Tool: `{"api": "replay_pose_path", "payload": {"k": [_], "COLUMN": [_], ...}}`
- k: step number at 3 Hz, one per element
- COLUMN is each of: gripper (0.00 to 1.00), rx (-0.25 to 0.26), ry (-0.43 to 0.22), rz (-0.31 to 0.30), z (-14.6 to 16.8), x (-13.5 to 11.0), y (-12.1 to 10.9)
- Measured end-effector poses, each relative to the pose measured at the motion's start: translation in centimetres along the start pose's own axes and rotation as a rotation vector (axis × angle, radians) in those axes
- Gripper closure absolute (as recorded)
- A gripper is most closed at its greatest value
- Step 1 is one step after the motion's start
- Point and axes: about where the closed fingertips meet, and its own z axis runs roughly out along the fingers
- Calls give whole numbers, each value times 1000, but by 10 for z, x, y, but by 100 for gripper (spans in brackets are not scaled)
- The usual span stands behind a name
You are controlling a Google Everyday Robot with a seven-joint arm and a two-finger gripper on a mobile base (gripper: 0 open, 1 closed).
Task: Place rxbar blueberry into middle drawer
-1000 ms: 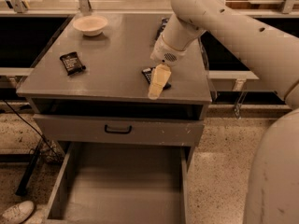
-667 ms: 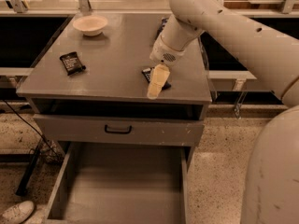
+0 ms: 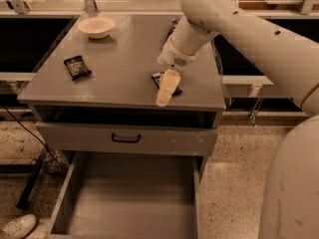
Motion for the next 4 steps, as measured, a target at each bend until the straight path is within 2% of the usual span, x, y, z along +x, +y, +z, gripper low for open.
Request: {"api": "replay_pose_path", "payload": {"k": [1,2,3,4], "gripper": [0,0,0,2], "rx": [19,19,-16,-17], "ry": [-40,-40,-43,-43], "rz": [26,26,16,15], "z": [-12,-12,5,6], "x": [0,0,3,3], "y": [-24,-24,-14,-13]}}
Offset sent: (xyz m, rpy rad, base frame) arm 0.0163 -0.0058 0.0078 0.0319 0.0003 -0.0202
